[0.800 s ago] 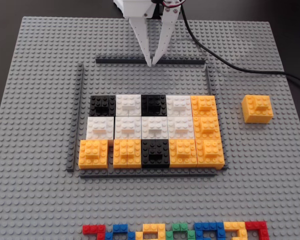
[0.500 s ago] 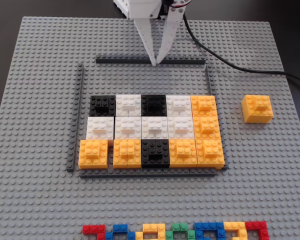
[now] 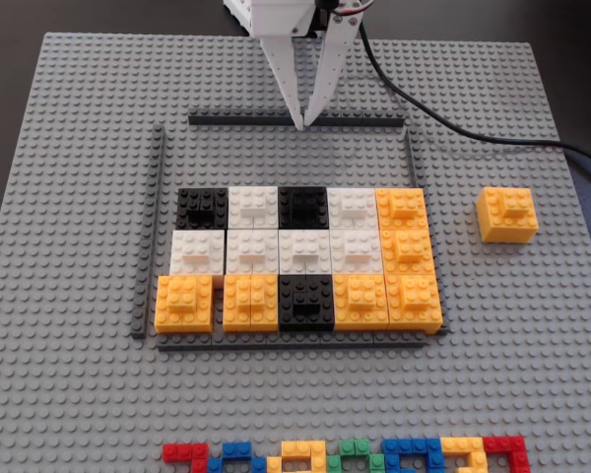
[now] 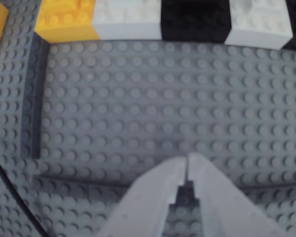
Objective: Grab the cube and place it into the grid
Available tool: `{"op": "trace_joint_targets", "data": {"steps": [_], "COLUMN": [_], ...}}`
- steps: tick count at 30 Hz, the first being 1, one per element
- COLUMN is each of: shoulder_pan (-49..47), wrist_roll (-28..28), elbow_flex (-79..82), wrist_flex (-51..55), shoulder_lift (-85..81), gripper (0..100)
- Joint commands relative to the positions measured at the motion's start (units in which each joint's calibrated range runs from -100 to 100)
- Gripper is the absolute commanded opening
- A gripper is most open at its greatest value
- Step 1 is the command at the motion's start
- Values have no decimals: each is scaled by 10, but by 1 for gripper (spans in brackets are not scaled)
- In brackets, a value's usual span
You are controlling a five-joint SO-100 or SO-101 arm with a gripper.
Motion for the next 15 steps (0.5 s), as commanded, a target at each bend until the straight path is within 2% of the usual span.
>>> {"op": "trace_joint_targets", "data": {"steps": [1, 8, 15], "shoulder_pan": [5, 24, 21], "wrist_roll": [2, 8, 9], "elbow_flex": [6, -9, -113], "wrist_flex": [-11, -32, -19], "shoulder_lift": [-22, 21, 90], "gripper": [0, 0, 0]}}
